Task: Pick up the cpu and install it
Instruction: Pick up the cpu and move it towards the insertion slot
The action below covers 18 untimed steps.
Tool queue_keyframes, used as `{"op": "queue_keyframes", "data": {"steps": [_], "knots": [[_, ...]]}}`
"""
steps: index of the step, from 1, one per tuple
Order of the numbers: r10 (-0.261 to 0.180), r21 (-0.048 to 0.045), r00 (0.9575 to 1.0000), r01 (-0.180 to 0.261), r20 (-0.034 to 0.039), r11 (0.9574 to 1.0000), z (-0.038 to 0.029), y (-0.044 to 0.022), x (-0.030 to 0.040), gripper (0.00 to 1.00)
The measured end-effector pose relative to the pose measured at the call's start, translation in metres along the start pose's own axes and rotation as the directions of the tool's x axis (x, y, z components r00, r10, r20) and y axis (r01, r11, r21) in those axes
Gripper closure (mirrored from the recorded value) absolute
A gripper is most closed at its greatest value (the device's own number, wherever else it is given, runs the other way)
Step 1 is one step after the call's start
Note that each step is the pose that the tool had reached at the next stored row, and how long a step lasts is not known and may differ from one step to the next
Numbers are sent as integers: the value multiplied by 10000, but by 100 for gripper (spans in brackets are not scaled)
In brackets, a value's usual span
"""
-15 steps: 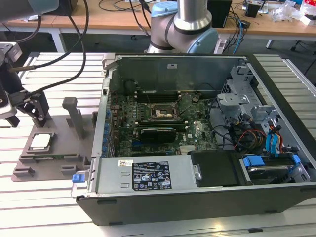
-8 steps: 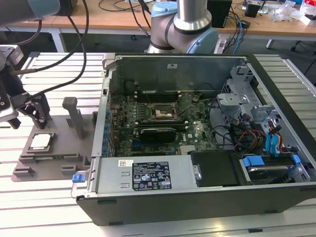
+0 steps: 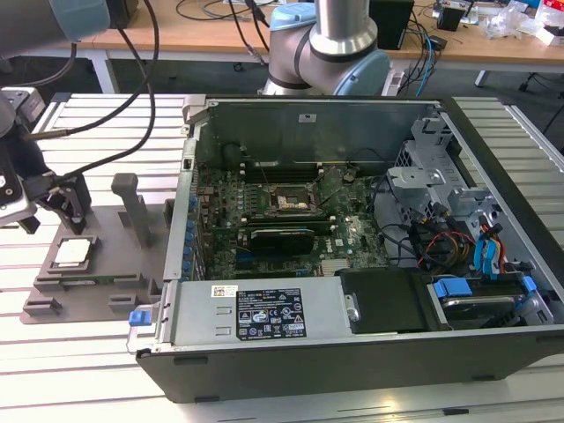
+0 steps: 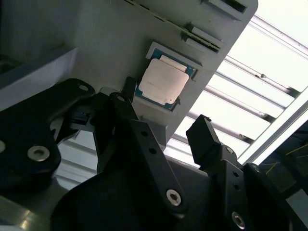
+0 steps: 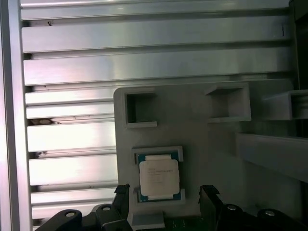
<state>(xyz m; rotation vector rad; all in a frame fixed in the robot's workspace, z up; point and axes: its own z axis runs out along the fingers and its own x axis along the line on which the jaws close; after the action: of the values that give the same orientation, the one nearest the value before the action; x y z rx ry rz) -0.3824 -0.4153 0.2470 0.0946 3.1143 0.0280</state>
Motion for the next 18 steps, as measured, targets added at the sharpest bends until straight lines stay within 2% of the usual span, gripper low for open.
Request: {"op": "queue_keyframes", "data": {"steps": [18], "knots": [[0,0,10000,0,-1,10000,135,-7,3,31]]}}
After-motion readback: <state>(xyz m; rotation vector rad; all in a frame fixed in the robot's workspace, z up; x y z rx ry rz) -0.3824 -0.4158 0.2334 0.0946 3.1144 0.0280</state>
